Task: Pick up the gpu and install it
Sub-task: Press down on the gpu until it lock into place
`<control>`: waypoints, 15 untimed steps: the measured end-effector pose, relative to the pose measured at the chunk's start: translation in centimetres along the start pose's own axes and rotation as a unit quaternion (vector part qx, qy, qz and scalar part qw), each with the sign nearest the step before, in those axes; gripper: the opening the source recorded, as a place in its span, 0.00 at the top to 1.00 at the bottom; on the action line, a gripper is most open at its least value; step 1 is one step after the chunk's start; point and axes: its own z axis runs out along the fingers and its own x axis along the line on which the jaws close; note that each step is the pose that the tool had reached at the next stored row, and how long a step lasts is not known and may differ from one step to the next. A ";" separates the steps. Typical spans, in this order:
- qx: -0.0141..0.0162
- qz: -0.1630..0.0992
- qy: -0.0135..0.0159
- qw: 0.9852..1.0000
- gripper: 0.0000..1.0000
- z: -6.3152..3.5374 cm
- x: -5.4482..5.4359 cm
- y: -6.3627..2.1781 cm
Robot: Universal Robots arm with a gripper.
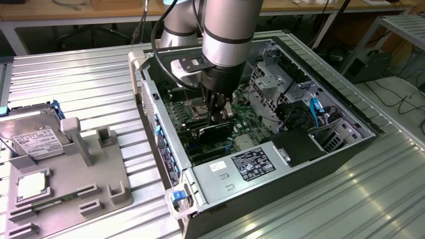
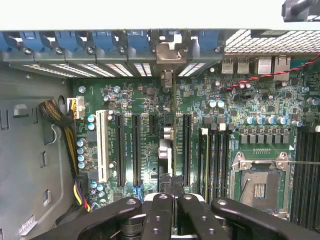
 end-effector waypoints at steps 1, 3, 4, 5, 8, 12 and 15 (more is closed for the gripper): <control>0.000 0.000 0.000 1.000 0.89 0.00 0.0 0.00; 0.000 0.000 0.000 1.000 0.89 0.00 0.0 0.00; 0.000 0.000 0.000 1.000 0.89 -0.02 0.0 0.17; 0.000 0.000 0.000 1.000 0.89 -0.02 0.0 0.40; 0.000 0.000 -0.001 1.000 0.89 -0.07 0.0 1.65; 0.000 0.000 -0.001 1.000 0.89 -0.08 0.0 2.00; -0.005 0.000 -0.001 1.000 0.89 -0.08 0.0 2.00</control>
